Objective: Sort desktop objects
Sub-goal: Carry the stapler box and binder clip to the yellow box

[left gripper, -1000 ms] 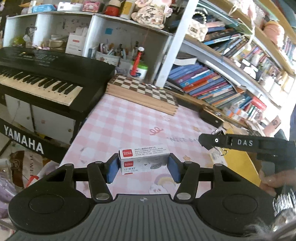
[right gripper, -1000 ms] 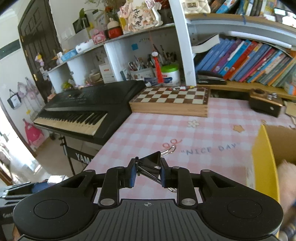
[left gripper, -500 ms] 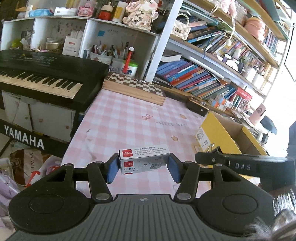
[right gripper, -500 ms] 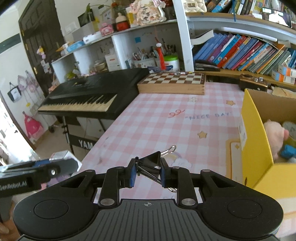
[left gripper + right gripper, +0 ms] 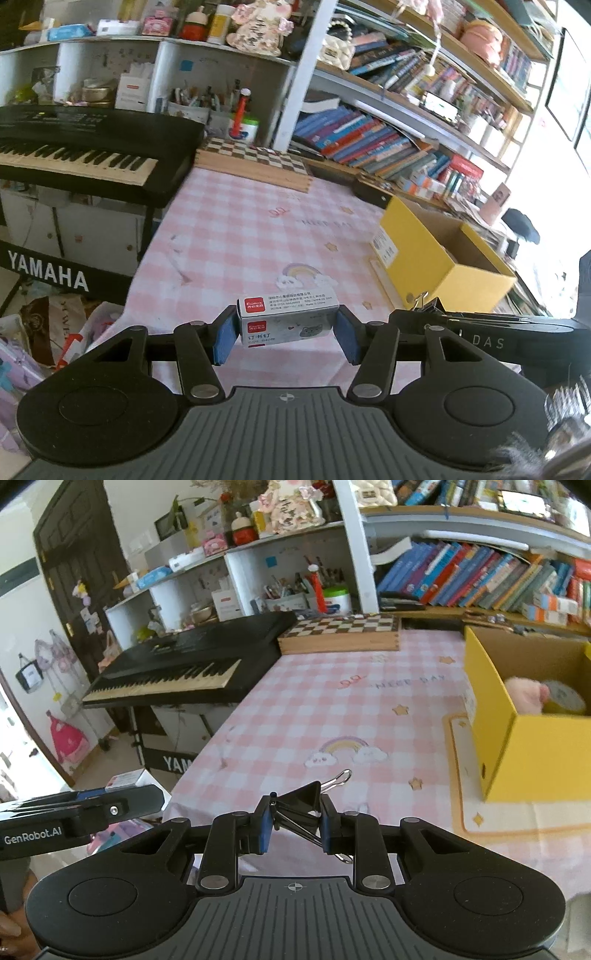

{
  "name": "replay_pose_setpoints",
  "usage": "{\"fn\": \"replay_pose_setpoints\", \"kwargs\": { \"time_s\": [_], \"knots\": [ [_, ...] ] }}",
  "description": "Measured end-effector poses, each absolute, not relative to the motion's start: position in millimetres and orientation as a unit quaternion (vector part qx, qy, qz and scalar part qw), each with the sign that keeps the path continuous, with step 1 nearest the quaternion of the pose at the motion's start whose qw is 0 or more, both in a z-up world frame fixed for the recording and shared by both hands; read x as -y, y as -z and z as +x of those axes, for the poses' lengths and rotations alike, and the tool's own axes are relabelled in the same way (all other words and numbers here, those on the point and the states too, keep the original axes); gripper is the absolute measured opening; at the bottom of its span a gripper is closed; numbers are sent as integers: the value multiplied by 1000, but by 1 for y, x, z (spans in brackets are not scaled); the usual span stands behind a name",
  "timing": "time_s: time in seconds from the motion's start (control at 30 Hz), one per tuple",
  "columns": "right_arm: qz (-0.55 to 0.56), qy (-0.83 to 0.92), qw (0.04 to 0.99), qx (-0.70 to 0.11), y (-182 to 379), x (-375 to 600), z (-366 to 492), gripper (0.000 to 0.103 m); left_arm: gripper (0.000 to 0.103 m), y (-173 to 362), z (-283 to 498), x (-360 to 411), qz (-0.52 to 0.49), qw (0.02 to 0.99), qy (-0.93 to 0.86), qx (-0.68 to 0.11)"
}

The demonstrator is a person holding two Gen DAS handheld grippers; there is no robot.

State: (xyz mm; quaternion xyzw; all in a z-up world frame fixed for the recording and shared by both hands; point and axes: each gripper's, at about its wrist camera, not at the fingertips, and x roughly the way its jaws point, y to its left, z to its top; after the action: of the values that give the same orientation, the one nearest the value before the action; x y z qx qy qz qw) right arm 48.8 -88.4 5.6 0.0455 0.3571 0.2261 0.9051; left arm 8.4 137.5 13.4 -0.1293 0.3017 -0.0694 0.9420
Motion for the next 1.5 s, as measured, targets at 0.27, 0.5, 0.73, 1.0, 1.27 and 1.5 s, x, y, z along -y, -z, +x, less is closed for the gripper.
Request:
{"fn": "replay_pose_setpoints", "kwargs": {
  "time_s": [0.27, 0.5, 0.73, 1.0, 1.27, 1.5],
  "knots": [
    [70, -182, 911, -363, -2, 109, 30, 25, 53, -11, 6, -122, -114, 936, 113, -313],
    [76, -151, 917, -361, -3, 124, 20, 25, 53, -11, 10, -106, -106, 931, 149, -316],
    [83, -131, 921, -358, -3, 140, 17, 25, 53, -13, 15, -88, -92, 928, 179, -315],
    [90, -108, 925, -353, -4, 167, 13, 25, 53, -15, 28, -57, -84, 922, 202, -321],
    [106, -75, 927, -352, -5, 212, 13, 25, 53, -17, 43, -5, -66, 912, 240, -325],
    [113, -59, 927, -354, -6, 252, 19, 25, 53, -18, 55, 38, -59, 907, 259, -328]
  ]
}}
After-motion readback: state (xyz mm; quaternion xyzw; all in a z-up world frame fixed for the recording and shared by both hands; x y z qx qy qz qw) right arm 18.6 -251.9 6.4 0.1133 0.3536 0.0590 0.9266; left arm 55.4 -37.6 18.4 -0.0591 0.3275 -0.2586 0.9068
